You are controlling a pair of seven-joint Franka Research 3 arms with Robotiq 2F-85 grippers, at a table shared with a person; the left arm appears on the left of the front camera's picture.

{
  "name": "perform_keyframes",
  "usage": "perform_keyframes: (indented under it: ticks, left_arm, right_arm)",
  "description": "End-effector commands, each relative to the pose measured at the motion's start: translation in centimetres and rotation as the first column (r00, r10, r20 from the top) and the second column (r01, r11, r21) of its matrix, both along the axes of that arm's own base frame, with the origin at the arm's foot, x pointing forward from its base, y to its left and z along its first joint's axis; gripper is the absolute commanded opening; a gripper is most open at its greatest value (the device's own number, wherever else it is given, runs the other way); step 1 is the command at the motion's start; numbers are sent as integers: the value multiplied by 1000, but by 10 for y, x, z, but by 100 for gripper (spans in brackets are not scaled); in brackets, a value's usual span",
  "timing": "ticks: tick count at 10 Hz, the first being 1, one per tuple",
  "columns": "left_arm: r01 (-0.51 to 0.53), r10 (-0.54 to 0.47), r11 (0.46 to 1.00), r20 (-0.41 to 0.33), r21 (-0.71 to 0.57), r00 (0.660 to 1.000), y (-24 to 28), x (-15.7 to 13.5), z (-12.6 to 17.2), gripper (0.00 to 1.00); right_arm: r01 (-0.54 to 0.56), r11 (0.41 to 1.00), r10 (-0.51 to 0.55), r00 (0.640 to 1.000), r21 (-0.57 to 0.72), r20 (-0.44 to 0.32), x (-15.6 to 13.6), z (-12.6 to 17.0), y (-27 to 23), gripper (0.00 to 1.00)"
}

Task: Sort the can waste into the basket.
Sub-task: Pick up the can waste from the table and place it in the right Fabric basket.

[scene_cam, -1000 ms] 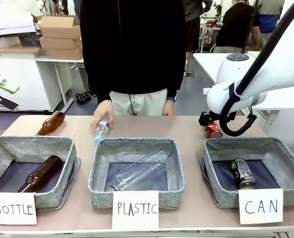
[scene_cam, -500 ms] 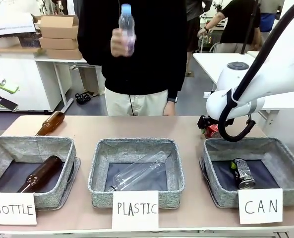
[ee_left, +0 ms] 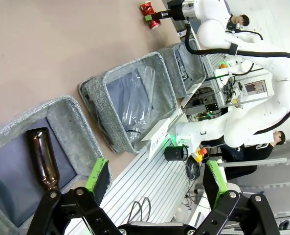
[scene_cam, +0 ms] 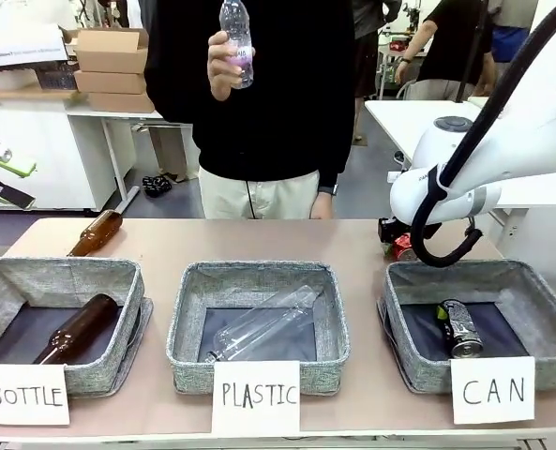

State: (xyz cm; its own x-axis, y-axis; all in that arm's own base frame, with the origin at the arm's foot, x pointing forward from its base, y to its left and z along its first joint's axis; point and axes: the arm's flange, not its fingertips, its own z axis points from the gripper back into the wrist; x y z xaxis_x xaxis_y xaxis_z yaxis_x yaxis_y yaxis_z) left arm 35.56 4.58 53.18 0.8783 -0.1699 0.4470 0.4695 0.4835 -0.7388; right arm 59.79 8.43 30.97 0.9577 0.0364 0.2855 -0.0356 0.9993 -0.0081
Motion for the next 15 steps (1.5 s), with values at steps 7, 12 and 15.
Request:
perform_keyframes:
  ticks: [7,12,15]
  left_arm:
    - [14,-14,1000,5,6,1000,2,-2,1,100]
    - [14,-14,1000,5,6,1000,2,-2,1,100]
    - [14,-14,1000,5,6,1000,2,-2,1,100]
  right_arm:
    - [-34,999,30,993,39,112,-14,36,-8,0]
    - [-382,909,381,924,165,41,-168,203,-91,0]
    - [-582,785,594,804,215,6,-250,183,-105,0]
